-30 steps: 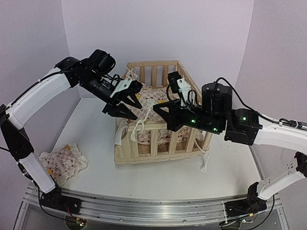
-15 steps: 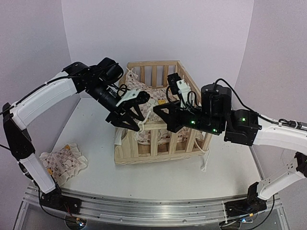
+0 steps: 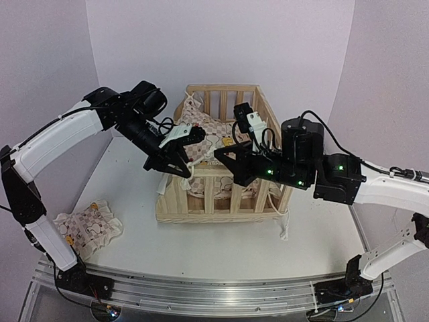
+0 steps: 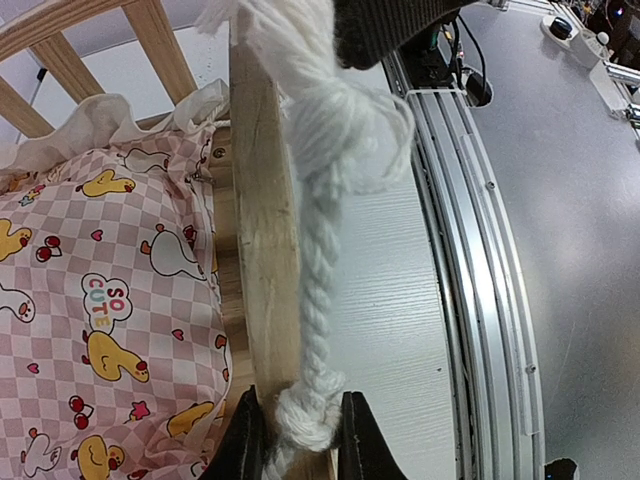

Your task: Set up the pet bed

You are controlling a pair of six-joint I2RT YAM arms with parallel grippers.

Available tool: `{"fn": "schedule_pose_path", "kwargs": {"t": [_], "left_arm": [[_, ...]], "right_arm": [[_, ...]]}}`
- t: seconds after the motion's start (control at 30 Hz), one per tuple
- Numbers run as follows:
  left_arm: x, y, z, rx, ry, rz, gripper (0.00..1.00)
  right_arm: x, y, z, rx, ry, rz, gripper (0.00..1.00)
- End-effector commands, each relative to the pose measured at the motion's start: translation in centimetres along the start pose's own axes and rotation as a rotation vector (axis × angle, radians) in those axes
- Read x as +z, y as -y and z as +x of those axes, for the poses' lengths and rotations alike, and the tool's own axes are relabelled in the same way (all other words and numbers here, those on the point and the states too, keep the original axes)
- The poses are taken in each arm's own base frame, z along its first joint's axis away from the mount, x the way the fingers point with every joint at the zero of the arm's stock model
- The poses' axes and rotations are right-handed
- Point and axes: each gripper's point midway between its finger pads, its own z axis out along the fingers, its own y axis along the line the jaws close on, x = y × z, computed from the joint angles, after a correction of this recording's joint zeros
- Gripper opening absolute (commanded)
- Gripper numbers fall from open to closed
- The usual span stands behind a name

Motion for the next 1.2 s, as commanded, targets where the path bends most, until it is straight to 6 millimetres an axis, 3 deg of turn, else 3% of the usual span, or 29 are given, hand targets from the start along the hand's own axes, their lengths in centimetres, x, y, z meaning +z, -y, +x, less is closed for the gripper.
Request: {"fn": "schedule_pose_path", "kwargs": {"t": [0.0, 0.1, 0.27, 0.43, 0.67, 1.0, 1.17], "left_arm": [[-1.9, 2.7, -4.9, 0.181, 0.184, 0.068, 0.11], [-1.8, 2.5, -5.0, 0.184, 0.187, 0.059, 0.16], [-2.4, 1.7, -5.8, 0.21, 0.19, 0.018, 0.36], [-3.2, 1.2, -6.1, 0.243, 0.177, -0.018, 0.43], [-2.4, 1.5, -4.4, 0.203, 0.105, 0.018, 0.42], [-1.6, 0.3, -2.5, 0.176, 0.025, 0.004, 0.22], [-1.6, 0.1, -1.9, 0.183, -0.002, -0.008, 0.2]], "right_arm": [[-0.9, -0.1, -1.5, 0.014, 0.048, -0.008, 0.0], [-0.9, -0.1, -1.4, 0.017, 0.044, -0.01, 0.0], [-0.9, -0.2, -1.3, 0.022, 0.041, -0.014, 0.0], [-0.8, -0.2, -1.1, 0.025, 0.036, -0.017, 0.0], [-0.9, -0.3, -1.2, 0.024, 0.038, -0.021, 0.0], [-1.0, -0.2, -1.1, 0.029, 0.038, -0.02, 0.0], [-1.1, -0.2, -1.2, 0.029, 0.04, -0.022, 0.0]]}}
